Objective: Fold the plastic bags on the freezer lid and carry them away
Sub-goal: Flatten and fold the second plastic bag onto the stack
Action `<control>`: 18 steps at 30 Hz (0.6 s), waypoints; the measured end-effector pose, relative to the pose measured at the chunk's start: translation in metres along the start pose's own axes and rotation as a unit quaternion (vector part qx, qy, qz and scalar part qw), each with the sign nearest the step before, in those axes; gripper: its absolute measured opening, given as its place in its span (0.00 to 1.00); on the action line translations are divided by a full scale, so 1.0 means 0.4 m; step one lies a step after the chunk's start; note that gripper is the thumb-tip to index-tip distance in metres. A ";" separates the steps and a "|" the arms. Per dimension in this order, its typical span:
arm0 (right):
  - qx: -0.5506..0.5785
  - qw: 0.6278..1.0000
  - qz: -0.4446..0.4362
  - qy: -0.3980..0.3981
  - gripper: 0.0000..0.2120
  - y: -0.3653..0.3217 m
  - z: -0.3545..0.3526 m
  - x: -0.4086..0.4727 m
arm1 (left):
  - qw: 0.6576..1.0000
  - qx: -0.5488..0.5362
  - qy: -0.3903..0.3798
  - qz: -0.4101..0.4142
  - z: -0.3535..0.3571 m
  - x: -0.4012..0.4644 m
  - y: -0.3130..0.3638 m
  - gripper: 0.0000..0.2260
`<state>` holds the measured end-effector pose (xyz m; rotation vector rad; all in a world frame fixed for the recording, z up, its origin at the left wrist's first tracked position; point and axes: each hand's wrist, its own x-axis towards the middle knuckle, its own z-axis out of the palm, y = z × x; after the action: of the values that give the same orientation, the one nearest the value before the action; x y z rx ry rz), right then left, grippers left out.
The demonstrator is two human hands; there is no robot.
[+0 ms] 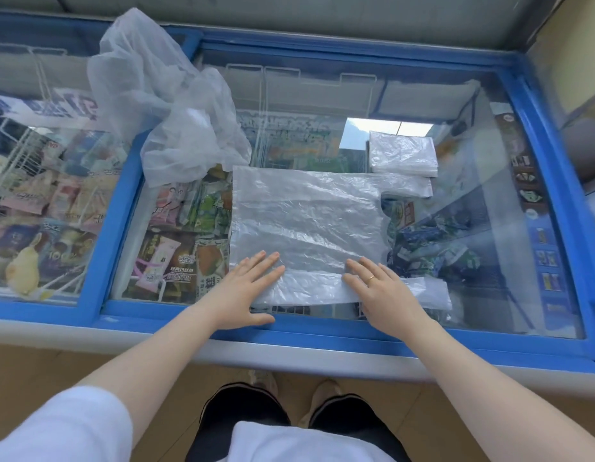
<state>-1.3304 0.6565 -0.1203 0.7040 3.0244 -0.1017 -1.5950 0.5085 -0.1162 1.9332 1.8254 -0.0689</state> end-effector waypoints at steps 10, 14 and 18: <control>0.295 0.919 0.248 -0.083 0.07 0.047 -0.183 0.066 | 0.989 -0.072 0.095 -0.085 -0.104 -0.017 0.040 0.22; 0.128 0.971 0.108 -0.168 0.31 0.017 -0.288 0.080 | 0.963 -0.213 0.154 -0.066 -0.182 -0.029 0.034 0.10; 0.036 0.986 0.027 -0.159 0.14 -0.002 -0.330 0.147 | 0.899 -0.394 0.178 -0.076 -0.260 -0.034 0.022 0.05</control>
<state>-1.3857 0.6912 0.0086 0.6999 2.7064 -0.2944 -1.6176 0.5343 -0.0167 1.2660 1.8073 0.8905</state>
